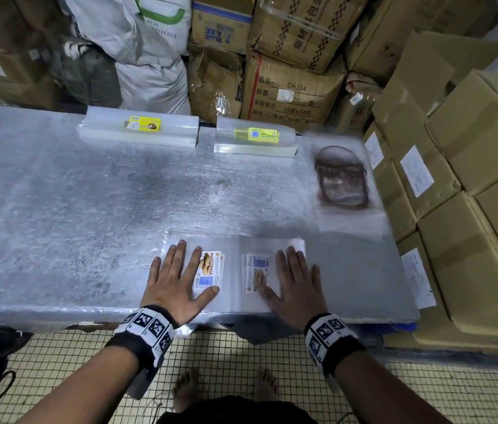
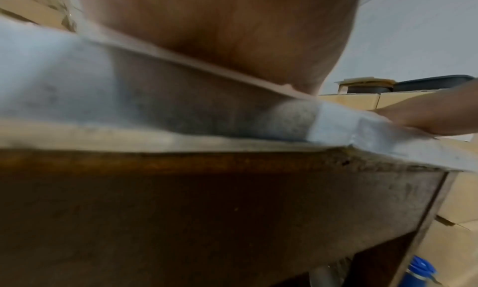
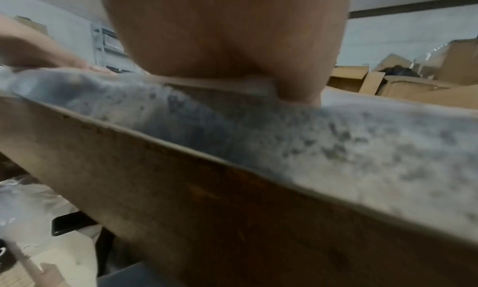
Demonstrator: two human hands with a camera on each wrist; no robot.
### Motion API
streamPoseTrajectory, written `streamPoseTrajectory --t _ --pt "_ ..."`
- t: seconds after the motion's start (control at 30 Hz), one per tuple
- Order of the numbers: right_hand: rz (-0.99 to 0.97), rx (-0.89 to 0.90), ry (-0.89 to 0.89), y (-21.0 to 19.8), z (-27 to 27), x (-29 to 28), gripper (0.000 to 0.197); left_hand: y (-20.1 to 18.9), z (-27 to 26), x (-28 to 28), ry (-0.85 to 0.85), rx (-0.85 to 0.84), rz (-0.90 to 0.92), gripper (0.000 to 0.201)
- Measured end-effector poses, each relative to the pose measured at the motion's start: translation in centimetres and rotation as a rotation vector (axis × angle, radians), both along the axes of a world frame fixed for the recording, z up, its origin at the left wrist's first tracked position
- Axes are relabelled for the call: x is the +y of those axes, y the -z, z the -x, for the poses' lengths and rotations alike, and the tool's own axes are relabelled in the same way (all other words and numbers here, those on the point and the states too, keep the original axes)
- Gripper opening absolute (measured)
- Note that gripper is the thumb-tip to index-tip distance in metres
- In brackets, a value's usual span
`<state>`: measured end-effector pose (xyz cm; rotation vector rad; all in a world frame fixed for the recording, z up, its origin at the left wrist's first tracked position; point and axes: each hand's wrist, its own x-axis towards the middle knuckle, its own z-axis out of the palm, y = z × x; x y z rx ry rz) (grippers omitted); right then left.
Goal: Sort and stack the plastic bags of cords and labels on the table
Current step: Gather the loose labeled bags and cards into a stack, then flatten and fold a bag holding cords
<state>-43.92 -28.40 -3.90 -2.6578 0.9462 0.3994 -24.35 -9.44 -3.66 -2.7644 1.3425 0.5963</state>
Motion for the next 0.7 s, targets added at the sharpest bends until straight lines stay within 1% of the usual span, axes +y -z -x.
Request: streamPoseTrajectory --t 0.2,0.37,0.47,0.53,0.6,0.7 --pt "0.008 -0.029 -0.002 0.3 0.3 0.0 0.088 0.4 -0.3 0.1 0.004 -0.004 0.049 0.093" --pt "-0.061 -0.073 -0.003 0.0 0.4 -0.5 0.092 0.4 -0.6 0.4 -0.05 0.03 0.166 0.108" --pt "-0.028 -0.062 -0.01 -0.6 0.2 -0.8 0.1 0.1 -1.0 0.8 -0.095 0.046 0.238 0.109" --pt "0.005 -0.069 -0.015 -1.0 -0.1 -1.0 0.103 -0.1 -1.2 0.9 -0.088 0.03 0.223 0.11" --pt "0.025 -0.084 -0.018 -1.1 -0.2 -1.1 0.103 -0.6 -1.3 0.7 -0.07 -0.014 0.167 0.109" --pt "0.037 -0.096 -0.017 -1.0 -0.2 -1.3 0.103 -1.0 -1.3 0.4 -0.067 -0.064 0.11 0.101"
